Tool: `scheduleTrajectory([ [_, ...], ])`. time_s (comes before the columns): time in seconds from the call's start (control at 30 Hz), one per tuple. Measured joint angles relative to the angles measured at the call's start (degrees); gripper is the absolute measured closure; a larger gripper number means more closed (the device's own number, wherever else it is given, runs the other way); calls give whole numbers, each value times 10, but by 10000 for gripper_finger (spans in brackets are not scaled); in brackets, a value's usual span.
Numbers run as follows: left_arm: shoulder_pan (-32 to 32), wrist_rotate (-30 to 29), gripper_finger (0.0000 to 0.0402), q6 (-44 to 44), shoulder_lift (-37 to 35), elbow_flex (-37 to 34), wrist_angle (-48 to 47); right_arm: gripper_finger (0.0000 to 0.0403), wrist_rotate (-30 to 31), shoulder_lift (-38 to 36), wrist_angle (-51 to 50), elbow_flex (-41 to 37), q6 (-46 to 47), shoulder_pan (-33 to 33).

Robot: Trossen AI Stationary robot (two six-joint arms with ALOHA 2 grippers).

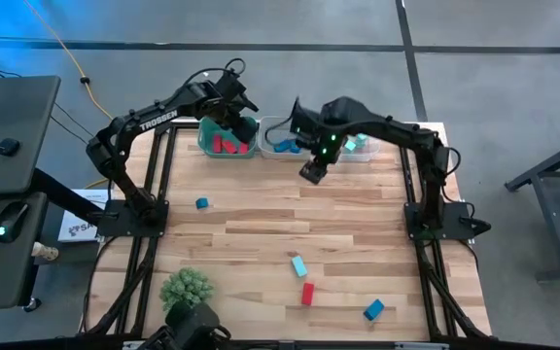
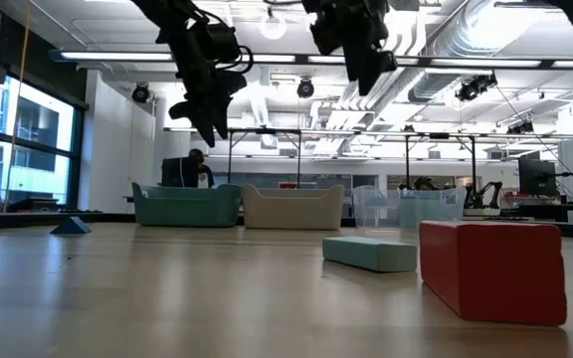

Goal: Sort & place blocks by color
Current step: Put the blue block into the gray bin

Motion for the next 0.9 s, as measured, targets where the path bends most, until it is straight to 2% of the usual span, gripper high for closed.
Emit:
scheduleTrajectory([
  [0.37, -27, 0, 284, 33, 0, 0, -1, 207, 36, 0, 0, 0, 89, 122],
  [0.6, -46, -4, 284, 48, 0, 0, -1, 167, 51, 0, 0, 0, 169, 176],
  [0.73, -50, -5, 284, 58, 0, 0, -1, 158, 51, -5, 1, -9, 166, 211],
  [0.9, -53, -5, 284, 58, 0, 0, -1, 157, 20, -28, 1, -78, 151, 261],
])
